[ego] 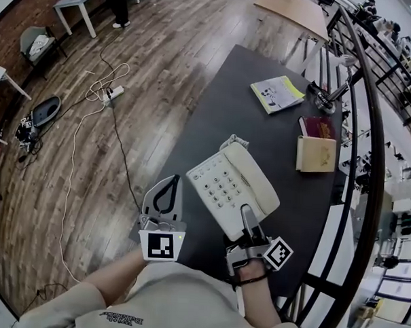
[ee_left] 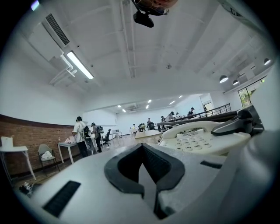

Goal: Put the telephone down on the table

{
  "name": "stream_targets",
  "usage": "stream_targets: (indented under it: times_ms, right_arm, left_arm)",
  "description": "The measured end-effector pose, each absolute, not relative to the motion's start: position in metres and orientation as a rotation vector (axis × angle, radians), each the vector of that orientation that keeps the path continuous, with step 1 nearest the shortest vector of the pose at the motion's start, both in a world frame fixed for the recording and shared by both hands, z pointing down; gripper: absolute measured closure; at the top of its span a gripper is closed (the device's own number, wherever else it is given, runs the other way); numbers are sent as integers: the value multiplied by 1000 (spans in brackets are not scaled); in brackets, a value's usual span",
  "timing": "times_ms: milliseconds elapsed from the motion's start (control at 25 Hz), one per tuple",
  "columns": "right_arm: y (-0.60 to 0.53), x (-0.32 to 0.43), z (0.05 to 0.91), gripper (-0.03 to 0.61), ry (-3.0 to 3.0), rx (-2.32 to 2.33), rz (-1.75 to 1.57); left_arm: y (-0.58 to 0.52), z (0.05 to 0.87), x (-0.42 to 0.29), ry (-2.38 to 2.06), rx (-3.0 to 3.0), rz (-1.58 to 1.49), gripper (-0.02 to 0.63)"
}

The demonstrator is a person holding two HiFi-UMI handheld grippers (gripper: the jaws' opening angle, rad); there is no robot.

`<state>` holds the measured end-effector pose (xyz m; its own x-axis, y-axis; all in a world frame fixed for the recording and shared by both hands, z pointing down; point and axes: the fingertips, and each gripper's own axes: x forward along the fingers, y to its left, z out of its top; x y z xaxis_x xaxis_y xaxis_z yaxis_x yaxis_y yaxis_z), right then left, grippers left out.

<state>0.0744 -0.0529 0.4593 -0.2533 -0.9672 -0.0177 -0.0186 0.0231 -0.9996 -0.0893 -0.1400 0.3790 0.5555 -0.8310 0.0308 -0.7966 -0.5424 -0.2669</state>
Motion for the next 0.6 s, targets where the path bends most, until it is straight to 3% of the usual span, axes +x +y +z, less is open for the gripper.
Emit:
stream_targets:
  times_ms: [600]
  right_arm:
    - [-127, 107, 485, 311, 1450, -1110, -1401]
  left_arm:
    - [-211, 412, -52, 1412, -2564, -255, 611]
